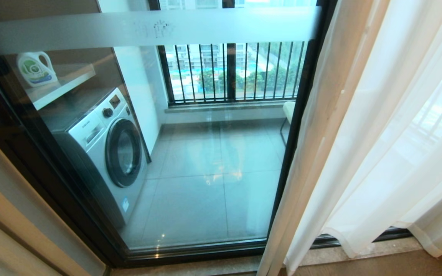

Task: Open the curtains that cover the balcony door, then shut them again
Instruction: Pull the inner curtains open on both sides

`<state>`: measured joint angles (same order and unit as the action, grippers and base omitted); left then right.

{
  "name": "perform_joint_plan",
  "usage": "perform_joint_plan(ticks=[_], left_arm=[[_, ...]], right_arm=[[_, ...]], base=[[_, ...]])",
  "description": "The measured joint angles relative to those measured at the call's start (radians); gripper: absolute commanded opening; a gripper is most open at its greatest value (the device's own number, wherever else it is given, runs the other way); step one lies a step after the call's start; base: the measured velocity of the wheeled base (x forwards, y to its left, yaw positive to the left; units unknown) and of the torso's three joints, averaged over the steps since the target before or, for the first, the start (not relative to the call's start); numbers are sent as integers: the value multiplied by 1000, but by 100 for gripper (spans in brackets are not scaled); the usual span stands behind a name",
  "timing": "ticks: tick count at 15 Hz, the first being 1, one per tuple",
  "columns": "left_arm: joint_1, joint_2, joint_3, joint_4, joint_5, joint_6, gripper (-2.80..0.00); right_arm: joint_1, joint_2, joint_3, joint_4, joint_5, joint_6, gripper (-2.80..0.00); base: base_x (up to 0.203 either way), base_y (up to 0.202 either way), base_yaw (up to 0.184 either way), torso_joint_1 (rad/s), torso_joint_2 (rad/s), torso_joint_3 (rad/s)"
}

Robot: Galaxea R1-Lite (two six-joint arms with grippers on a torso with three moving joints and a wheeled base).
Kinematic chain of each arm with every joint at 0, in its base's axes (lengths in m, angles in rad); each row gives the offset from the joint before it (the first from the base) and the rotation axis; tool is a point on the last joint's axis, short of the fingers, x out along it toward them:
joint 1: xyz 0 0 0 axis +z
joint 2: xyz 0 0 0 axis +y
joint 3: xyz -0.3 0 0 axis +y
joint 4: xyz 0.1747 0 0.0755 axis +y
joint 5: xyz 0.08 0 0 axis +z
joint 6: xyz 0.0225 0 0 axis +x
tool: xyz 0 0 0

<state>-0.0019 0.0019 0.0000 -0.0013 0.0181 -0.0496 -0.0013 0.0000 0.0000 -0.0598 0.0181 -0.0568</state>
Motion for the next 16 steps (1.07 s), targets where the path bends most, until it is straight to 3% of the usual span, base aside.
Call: perform_joint_plan(ticks=[3,6,8,12,16], left_arm=[[0,0,0,0,0,0,-280],[0,0,0,0,0,-1,-280],[0,0,0,0,0,-1,-280],[0,0,0,0,0,0,-280],[0,0,0,0,0,-2,-280]], right_arm=[[0,0,0,0,-1,-7,-280],[-1,0,0,0,3,-93,-280],[0,4,-9,6,26,-109,-280],[9,144,-143,-25,187,-107,-280],[87,434,-333,-130,306,-110,-280]], base=[[0,0,0,0,0,0],[0,0,0,0,0,0],[0,0,0,0,0,0],[0,0,0,0,0,0],[0,0,0,0,0,0]])
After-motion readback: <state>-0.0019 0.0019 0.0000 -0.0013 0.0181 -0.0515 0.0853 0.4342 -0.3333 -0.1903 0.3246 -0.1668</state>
